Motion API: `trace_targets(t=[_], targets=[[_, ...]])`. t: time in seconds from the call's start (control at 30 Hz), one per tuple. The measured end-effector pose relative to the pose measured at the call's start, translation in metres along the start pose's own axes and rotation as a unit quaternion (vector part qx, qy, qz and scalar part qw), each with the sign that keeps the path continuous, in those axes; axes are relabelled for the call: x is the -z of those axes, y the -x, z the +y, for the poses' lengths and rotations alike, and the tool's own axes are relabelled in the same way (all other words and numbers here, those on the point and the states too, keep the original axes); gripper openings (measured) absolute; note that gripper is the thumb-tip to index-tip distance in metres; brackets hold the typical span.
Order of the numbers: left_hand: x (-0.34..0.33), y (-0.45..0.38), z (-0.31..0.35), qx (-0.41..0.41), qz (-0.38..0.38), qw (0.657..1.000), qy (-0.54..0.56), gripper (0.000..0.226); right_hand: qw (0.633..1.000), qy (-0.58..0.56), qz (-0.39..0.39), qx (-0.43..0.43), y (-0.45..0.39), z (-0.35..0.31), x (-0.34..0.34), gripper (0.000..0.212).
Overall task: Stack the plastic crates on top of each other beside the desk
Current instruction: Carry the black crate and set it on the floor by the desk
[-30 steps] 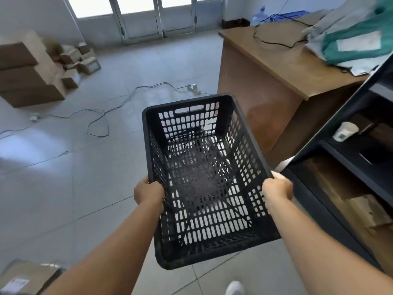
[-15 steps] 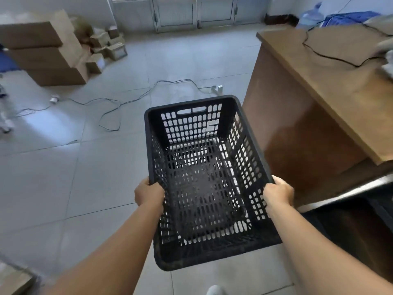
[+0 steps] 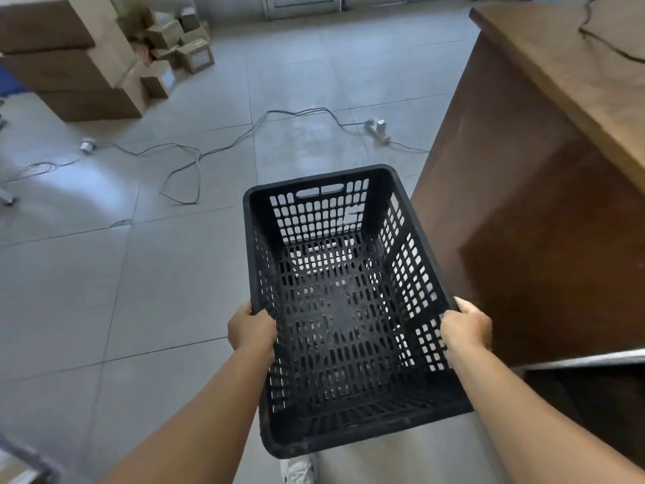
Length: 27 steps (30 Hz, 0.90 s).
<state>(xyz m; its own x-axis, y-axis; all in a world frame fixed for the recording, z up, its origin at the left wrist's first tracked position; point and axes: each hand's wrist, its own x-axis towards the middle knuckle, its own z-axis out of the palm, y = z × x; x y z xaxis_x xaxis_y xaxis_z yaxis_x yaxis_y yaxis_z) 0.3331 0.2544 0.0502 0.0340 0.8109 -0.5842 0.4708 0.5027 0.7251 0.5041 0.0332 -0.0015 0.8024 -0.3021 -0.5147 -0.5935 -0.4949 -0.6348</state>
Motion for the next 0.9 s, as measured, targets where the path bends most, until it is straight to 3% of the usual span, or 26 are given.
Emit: trace_targets(t=[0.17, 0.33, 0.63, 0.77, 0.9], targets=[[-0.009, -0.015, -0.003, 0.015, 0.002, 1.000, -0.024, 0.041, 1.000, 0.009, 0.009, -0.002, -0.006, 0.003, -0.011, 0.045], [-0.019, -0.027, -0.004, 0.008, 0.001, 1.000, -0.028, 0.031, 1.000, 0.000, 0.011, -0.009, -0.012, -0.001, -0.018, 0.045], [-0.030, -0.037, -0.012, 0.003, 0.008, 1.000, -0.029, 0.032, 1.000, 0.001, -0.001, -0.002, -0.013, -0.008, -0.026, 0.041], [-0.028, -0.038, -0.016, -0.009, 0.004, 0.998, -0.059, 0.032, 1.000, 0.023, 0.009, 0.005, -0.038, 0.019, -0.038, 0.053], [-0.023, -0.030, -0.020, -0.031, -0.025, 0.994, -0.098, 0.044, 0.997, 0.070, 0.002, 0.028, -0.028, 0.015, -0.029, 0.046]])
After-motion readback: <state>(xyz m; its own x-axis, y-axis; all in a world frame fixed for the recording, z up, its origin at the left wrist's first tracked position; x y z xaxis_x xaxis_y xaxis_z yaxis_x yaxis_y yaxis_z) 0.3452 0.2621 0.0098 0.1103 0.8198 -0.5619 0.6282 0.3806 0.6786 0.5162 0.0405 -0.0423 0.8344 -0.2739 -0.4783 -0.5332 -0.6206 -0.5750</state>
